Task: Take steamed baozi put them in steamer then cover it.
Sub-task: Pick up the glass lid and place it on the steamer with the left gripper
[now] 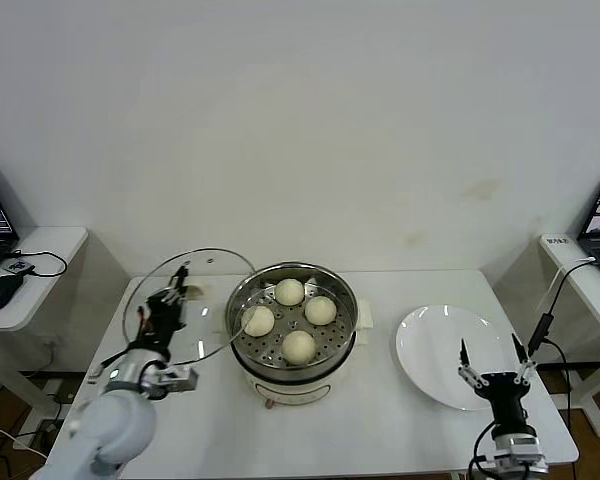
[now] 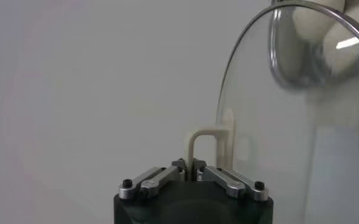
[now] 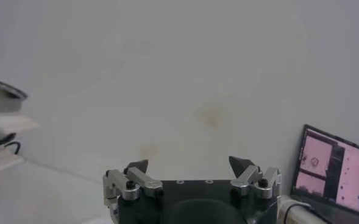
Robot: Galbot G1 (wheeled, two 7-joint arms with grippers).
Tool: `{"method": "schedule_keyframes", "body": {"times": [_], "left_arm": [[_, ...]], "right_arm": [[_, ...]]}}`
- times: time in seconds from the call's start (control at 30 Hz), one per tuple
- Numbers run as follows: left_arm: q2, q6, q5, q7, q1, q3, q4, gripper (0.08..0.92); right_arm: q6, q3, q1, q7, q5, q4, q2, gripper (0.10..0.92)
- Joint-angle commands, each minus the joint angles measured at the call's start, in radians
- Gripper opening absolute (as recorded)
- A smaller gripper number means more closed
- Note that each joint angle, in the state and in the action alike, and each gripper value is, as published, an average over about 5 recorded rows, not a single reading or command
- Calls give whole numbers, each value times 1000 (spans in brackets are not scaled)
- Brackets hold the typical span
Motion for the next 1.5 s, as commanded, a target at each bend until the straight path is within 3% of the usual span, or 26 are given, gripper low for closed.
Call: {"method": "schedule_keyframes", "body": {"times": [0.03,0.23,0.43,1.03,1.5], "left_arm": [[-155,113,316,154,-212,243,34,132],[-291,99,494,217,-173,272,44,132],[-376,99,565,257,-182,300,70,132],[-508,122,609,283,-220,343,180,132],[-524,111,635,271,-186,326,223,132]], "right_arm": [[6,-35,30,29,-139,-41,71,823],[6,-35,28,38,-171,-49,86,822],[9,-44,26,48,-208,-51,112,823],[18,-54,13,67,-260,-51,134,823],[27,-60,10,69,-255,-55,132,823]]}}
